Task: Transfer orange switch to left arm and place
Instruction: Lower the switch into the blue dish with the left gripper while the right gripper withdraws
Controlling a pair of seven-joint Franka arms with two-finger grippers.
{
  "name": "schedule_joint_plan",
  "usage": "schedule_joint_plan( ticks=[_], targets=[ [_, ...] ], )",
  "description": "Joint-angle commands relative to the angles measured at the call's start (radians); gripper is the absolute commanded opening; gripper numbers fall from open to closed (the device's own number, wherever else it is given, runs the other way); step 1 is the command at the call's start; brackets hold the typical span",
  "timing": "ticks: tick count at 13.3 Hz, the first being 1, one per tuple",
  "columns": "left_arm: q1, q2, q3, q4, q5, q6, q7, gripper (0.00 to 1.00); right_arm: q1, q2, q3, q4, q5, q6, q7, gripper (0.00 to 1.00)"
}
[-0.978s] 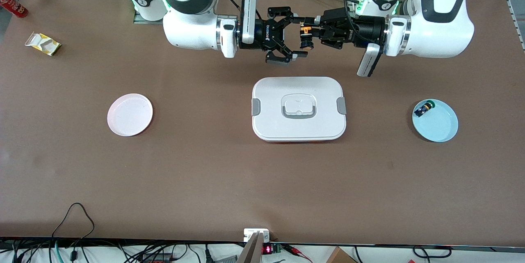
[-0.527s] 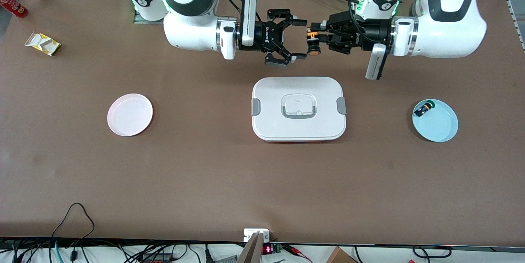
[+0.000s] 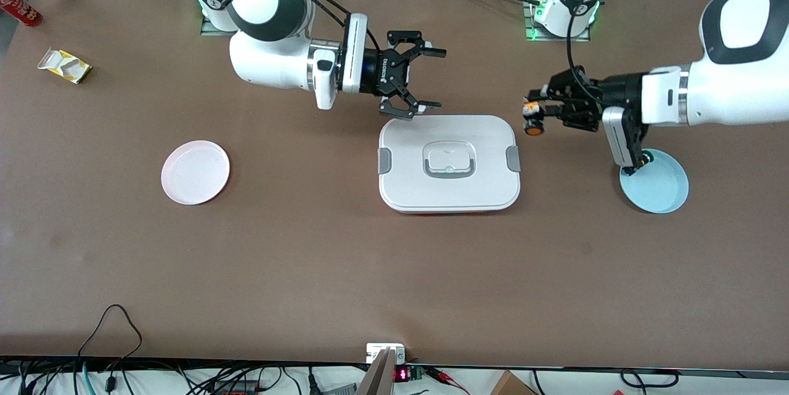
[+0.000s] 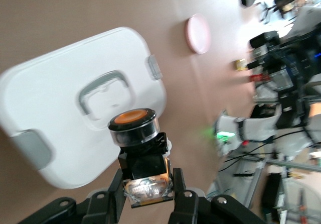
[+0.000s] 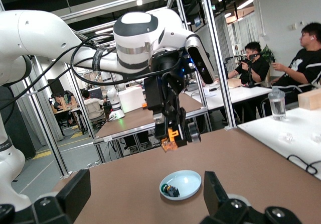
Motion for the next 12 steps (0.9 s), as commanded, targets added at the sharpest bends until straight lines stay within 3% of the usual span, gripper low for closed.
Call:
schedule_joint_plan(
  ticks=[1, 4, 7, 12],
  targets=[
    [-0.002, 0.054, -0.010, 0.086, 0.221, -0.029, 0.042, 0.22, -0.042, -0.021, 0.009, -0.065, 0.020, -0.043, 0.007, 1.00],
    [-0.019, 0.068, -0.017, 0.104, 0.500, -0.024, 0.071, 0.22, -0.146, -0.024, 0.005, -0.129, 0.003, -0.172, 0.007, 1.00],
    [-0.049, 0.161, -0.022, 0.153, 0.858, -0.027, 0.103, 0.22, -0.208, -0.024, -0.001, -0.125, -0.094, -0.211, 0.057, 1.00],
    [0.000, 0.240, -0.013, 0.143, 1.101, 0.084, 0.431, 0.23, -0.222, -0.044, -0.043, -0.120, -0.239, -0.192, 0.431, 1.00]
  ],
)
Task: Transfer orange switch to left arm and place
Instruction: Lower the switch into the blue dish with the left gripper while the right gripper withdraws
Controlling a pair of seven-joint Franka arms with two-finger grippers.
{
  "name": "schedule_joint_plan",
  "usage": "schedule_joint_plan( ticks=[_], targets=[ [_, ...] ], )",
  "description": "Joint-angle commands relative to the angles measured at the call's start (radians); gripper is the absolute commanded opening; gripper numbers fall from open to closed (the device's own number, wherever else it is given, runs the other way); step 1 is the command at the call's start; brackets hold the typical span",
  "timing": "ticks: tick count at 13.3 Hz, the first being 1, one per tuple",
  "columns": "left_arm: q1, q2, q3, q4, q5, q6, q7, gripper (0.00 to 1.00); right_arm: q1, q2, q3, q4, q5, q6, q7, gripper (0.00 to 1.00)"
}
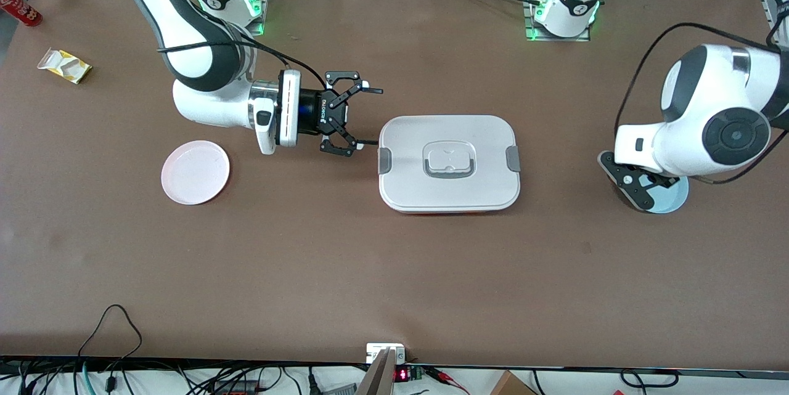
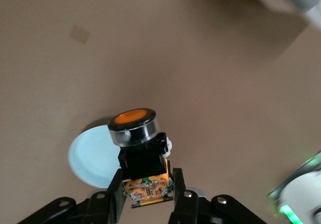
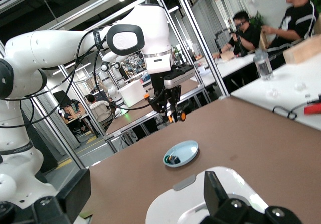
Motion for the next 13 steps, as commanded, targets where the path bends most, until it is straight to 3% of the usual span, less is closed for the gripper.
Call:
schedule_joint_plan(
  ticks=[1, 4, 7, 10, 13],
  targets=[
    [0.062, 0.069, 0.002, 0.026, 0.069, 0.070, 0.210, 0.23, -0.006, -0.035, -0.049, -0.003, -0.110, 0.007, 0.254, 1.00],
    [0.154, 0.140, 0.005, 0.015, 0.081, 0.176, 0.400, 0.23, -0.013, -0.035, -0.091, 0.007, -0.300, 0.009, 0.545, 1.00],
    [0.263, 0.177, 0.004, -0.101, 0.118, 0.355, 0.455, 0.22, -0.027, -0.036, -0.092, 0.017, -0.471, 0.022, 0.896, 1.00],
    [0.307, 0.227, 0.007, -0.131, 0.119, 0.429, 0.530, 0.22, -0.027, -0.036, -0.100, 0.041, -0.771, 0.010, 1.289, 1.00],
    [0.335, 0.241, 0.005, -0.158, 0.119, 0.454, 0.571, 0.22, -0.029, -0.050, -0.112, 0.066, -1.033, -0.100, 1.622, 1.00]
  ],
)
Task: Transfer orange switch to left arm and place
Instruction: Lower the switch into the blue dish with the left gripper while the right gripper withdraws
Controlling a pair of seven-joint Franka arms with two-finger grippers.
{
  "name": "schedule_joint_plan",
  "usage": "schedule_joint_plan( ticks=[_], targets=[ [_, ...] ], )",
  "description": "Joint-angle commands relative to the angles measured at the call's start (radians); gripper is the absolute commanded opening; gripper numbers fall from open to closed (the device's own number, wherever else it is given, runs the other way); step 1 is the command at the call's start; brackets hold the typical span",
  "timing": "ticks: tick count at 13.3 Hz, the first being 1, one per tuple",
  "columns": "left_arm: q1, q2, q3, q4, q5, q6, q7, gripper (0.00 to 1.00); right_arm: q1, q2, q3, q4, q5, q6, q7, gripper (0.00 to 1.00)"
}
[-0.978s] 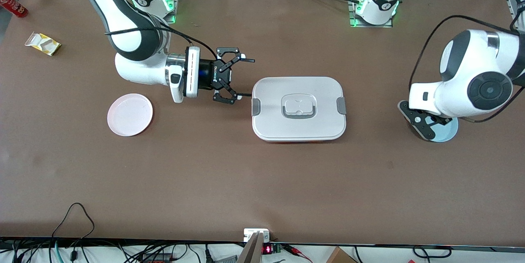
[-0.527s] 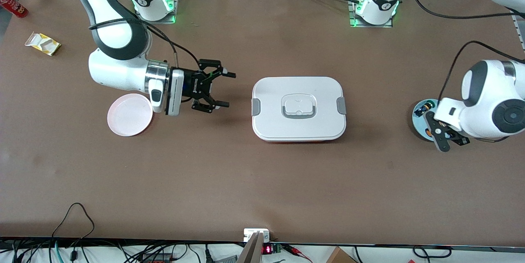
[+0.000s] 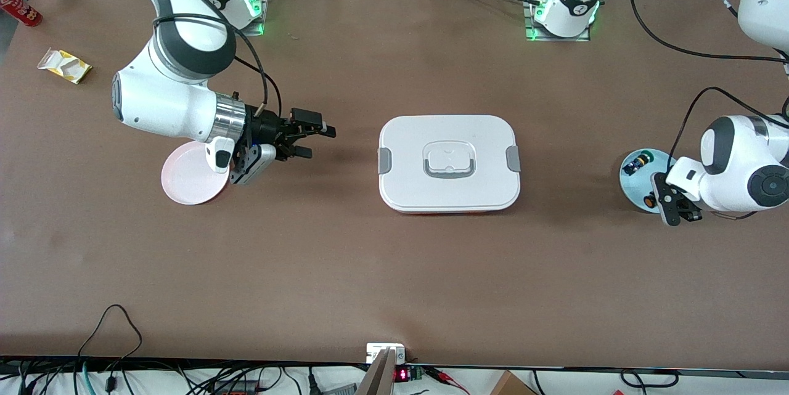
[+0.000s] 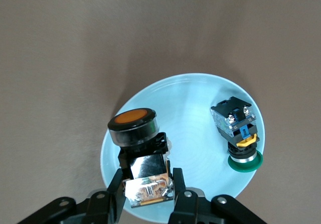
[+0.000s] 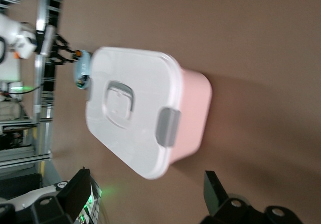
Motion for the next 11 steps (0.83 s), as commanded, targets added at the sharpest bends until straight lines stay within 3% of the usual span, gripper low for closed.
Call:
schedule_joint_plan(
  ticks=[1, 6, 8, 9, 11],
  targets=[
    [0.028, -0.010, -0.014, -0.025, 0.023, 0.014, 0.096, 0.22, -0.005, -0.017, -0.007, 0.020, -0.241, -0.109, 0.216, 1.00],
    [0.040, 0.010, -0.012, -0.025, 0.023, 0.071, 0.162, 0.24, 0.001, -0.019, -0.006, 0.130, -0.695, -0.449, 0.443, 1.00],
    [0.039, 0.014, -0.012, -0.025, 0.023, 0.072, 0.162, 0.24, -0.008, -0.022, -0.013, 0.211, -0.724, -0.635, 0.460, 1.00],
    [0.039, 0.014, -0.012, -0.025, 0.023, 0.072, 0.162, 0.24, -0.011, -0.022, -0.047, 0.283, -0.759, -0.745, 0.453, 1.00],
    [0.037, 0.016, -0.012, -0.025, 0.049, 0.086, 0.162, 0.24, -0.014, -0.017, -0.065, 0.408, -0.941, -0.816, 0.448, 1.00]
  ],
)
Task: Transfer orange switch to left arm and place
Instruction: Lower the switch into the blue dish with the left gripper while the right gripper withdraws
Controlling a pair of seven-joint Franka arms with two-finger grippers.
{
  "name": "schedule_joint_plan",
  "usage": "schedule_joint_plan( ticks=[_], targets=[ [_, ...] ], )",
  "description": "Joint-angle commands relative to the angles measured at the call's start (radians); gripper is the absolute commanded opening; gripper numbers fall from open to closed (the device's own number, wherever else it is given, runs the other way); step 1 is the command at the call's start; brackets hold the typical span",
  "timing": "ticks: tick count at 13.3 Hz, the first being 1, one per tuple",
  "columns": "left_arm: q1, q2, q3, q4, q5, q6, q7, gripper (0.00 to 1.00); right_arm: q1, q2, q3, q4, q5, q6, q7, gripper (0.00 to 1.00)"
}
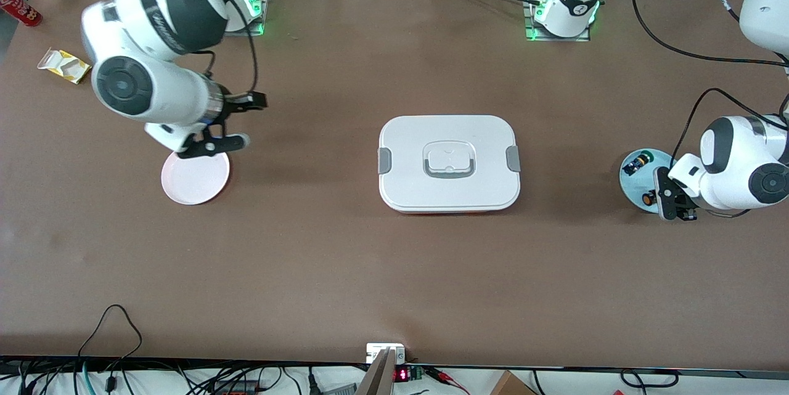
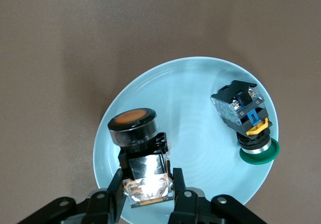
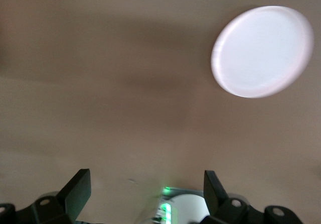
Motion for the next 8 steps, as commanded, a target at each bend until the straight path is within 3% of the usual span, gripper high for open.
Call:
schedule_joint_plan(
  ticks=[1, 2, 3, 6, 8],
  targets=[
    [0.010, 0.000, -0.012, -0.003, 0.098, 0.040, 0.015, 0.28, -0.001, 0.004, -0.051, 0.139, -0.195, -0.079, 0.017, 1.00],
    [0.011, 0.000, -0.013, -0.002, 0.113, 0.041, 0.024, 0.89, 0.025, 0.001, -0.112, 0.153, -0.207, -0.074, 0.017, 1.00],
    [0.014, -0.001, -0.015, -0.002, 0.114, 0.036, 0.029, 1.00, 0.077, 0.003, -0.188, 0.177, -0.199, -0.068, 0.012, 1.00],
    [0.008, -0.013, -0.024, 0.003, 0.114, 0.016, 0.035, 1.00, 0.188, -0.046, -0.385, 0.188, -0.054, 0.008, -0.057, 1.00],
    [0.008, -0.029, -0.027, 0.009, 0.108, 0.001, 0.035, 1.00, 0.153, -0.052, -0.413, 0.167, -0.023, 0.024, -0.115, 1.00]
  ],
)
